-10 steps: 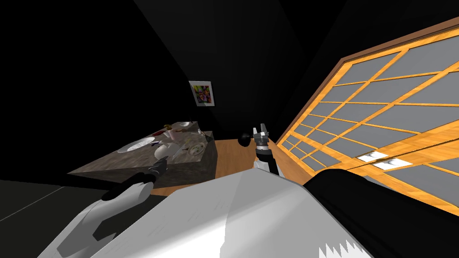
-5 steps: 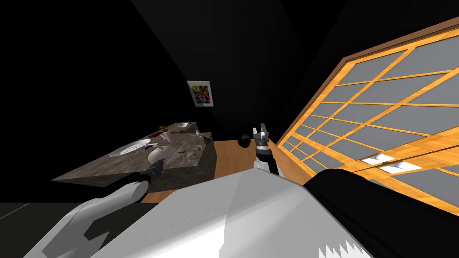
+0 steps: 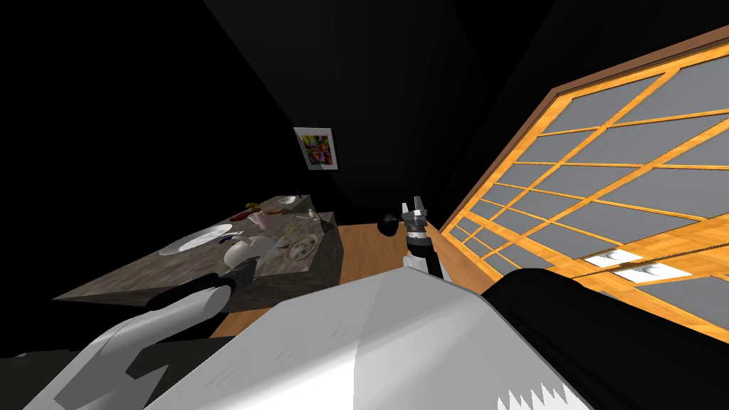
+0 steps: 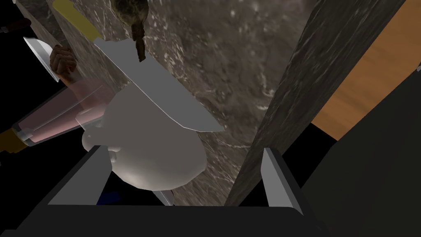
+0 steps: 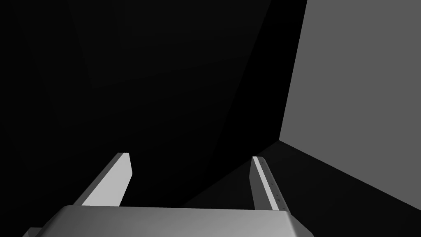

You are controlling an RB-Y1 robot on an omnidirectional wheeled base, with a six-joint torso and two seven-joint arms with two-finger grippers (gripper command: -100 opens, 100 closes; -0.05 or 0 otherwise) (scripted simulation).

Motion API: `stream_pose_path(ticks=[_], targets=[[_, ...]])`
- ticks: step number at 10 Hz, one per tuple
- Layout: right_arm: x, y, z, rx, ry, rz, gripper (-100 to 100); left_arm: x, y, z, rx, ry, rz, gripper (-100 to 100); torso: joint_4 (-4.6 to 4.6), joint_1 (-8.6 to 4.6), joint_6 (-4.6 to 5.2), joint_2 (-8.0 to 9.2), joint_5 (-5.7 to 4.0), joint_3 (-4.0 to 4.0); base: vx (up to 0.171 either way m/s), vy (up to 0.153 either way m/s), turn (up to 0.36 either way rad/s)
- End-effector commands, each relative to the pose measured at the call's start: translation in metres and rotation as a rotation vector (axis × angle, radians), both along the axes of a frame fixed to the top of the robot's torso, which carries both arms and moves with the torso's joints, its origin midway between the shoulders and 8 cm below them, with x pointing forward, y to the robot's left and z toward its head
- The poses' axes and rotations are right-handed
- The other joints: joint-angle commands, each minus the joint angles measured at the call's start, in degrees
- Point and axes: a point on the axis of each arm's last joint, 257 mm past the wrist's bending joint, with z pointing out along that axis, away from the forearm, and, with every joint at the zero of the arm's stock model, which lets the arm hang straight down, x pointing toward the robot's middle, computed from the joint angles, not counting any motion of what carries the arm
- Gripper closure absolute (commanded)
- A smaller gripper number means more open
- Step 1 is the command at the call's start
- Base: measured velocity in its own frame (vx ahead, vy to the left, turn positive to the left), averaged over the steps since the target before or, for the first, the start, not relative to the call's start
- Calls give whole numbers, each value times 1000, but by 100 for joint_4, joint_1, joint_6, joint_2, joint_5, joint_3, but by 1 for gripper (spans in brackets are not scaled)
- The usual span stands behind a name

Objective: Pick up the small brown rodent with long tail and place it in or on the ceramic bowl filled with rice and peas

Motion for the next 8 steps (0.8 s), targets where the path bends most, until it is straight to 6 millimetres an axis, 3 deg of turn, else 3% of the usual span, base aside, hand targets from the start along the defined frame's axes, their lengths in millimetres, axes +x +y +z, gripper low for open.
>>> stream_pose_path(ticks=[1, 8], targets=[[0, 0, 0, 0, 0, 0, 0, -8, 3, -6, -10, 43, 10, -100, 0, 0, 0, 0, 0, 0, 105, -30, -1], [0, 0, 0, 0, 0, 0, 0, -31, 17, -13, -43, 180, 34, -100, -1, 1, -1, 3, 0, 0, 87, -25, -2]])
